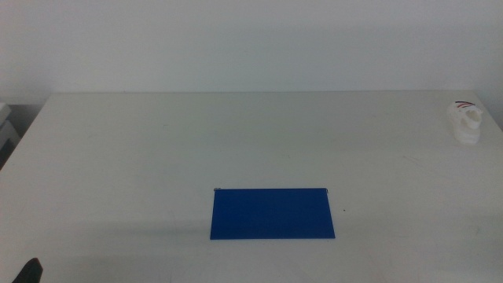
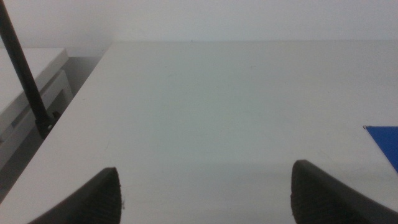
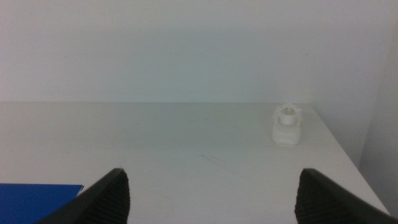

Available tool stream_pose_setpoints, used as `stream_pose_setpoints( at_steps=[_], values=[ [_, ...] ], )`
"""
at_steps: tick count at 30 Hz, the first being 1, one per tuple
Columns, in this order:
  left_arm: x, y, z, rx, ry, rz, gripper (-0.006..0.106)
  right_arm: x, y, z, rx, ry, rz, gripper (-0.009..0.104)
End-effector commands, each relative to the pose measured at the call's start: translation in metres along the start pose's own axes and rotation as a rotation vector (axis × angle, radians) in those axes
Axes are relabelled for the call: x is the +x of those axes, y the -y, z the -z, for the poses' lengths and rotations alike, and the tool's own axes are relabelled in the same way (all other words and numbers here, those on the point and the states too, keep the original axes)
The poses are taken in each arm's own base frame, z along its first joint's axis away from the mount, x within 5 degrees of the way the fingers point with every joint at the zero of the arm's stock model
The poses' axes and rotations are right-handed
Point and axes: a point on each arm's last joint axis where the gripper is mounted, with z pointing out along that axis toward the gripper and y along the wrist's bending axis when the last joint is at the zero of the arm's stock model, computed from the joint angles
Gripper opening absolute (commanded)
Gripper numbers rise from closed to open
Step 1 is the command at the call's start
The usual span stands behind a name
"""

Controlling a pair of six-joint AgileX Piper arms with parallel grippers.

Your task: Use one arm to grab the shoe from the table and place it on the mat.

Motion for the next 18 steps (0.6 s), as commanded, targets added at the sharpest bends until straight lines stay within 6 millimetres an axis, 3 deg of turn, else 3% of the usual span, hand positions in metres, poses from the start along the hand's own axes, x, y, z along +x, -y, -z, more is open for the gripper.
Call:
stream_pose_setpoints(
  at_steps=[1, 5, 11, 18],
  values=[
    [-0.005, 0.0, 0.001, 0.001, 0.087, 0.01, 0.094, -0.008, -0.001, 0.002, -0.007, 0.101, -0.002, 0.078],
    [-0.005, 0.0, 0.001, 0.001, 0.087, 0.01, 0.094, -0.028, -0.001, 0.006, 0.002, 0.081, -0.007, 0.078],
    [-0.005, 0.0, 0.001, 0.001, 0.087, 0.01, 0.094, -0.08, -0.003, 0.007, 0.024, -0.002, -0.009, 0.078],
    [-0.005, 0.0, 0.001, 0.001, 0.087, 0.01, 0.094, -0.135, -0.006, -0.019, 0.039, -0.102, -0.01, 0.078]
  ],
)
